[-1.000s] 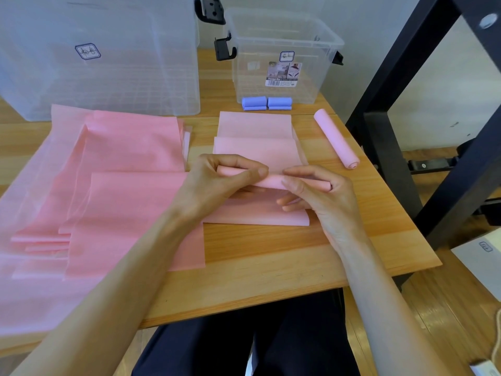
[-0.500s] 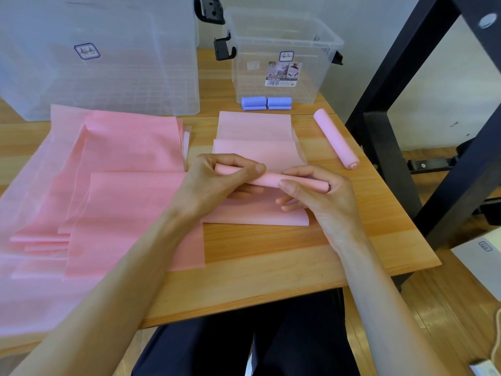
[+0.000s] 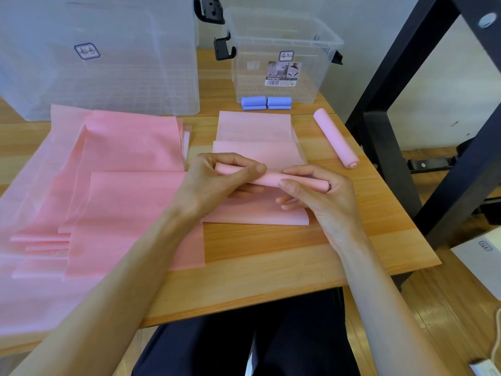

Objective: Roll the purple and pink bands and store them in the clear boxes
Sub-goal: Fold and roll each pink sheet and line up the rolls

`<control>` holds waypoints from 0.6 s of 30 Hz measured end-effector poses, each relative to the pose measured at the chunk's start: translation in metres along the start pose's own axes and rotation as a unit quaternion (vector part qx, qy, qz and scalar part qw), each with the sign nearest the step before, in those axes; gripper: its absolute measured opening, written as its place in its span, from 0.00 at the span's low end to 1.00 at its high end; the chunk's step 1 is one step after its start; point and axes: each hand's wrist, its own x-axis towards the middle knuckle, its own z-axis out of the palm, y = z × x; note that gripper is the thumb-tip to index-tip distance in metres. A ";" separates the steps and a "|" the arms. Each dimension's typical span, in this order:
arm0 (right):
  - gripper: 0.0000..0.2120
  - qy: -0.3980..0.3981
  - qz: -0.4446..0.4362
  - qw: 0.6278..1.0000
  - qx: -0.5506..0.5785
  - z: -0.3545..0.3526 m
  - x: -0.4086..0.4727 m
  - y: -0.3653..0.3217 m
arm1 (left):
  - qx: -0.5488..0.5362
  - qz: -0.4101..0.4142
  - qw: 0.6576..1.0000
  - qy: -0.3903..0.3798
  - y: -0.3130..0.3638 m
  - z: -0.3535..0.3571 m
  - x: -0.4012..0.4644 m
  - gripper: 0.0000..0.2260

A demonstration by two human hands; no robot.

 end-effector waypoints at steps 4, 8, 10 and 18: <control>0.09 0.013 0.002 1.000 -0.001 -0.001 0.001 0.001 | 0.011 0.023 1.000 -0.002 0.000 -0.001 0.000 0.06; 0.10 0.023 0.011 1.000 -0.002 -0.001 0.001 0.001 | 0.019 0.044 0.999 -0.014 0.000 0.001 -0.001 0.07; 0.11 0.017 0.008 1.000 0.000 0.000 0.000 0.000 | 0.019 0.039 0.999 -0.004 0.000 0.000 0.000 0.07; 0.09 0.012 0.003 1.000 0.000 -0.001 0.001 0.000 | 0.009 0.028 1.000 -0.006 0.001 0.000 -0.001 0.08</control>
